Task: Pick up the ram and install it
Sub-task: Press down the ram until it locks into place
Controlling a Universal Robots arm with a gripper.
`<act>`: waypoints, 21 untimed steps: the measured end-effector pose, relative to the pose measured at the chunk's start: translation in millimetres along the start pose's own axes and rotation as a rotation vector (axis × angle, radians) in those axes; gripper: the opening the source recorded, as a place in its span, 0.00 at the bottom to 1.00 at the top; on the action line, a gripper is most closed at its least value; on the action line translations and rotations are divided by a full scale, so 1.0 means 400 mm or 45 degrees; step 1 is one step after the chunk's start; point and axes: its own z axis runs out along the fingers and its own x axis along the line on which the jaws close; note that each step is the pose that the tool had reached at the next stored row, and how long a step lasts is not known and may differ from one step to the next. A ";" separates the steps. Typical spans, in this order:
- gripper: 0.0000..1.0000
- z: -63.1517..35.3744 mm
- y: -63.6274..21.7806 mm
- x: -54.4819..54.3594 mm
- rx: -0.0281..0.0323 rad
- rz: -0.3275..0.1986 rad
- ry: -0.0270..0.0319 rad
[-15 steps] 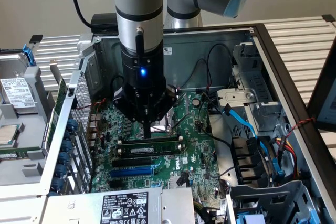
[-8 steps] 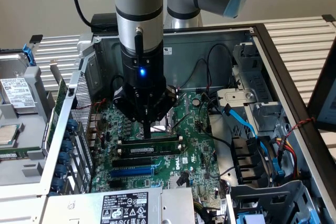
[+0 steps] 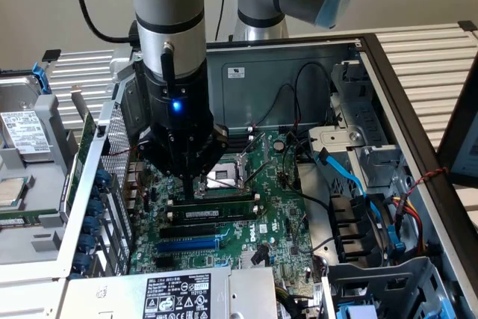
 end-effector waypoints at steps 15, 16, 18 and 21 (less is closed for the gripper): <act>0.10 0.049 -0.001 0.040 -0.0028 0.071 -0.0323; 0.10 0.050 -0.001 0.041 -0.0025 0.075 -0.0321; 0.10 0.051 -0.001 0.042 -0.0024 0.082 -0.0319; 0.10 0.051 -0.002 0.042 -0.0016 0.092 -0.0324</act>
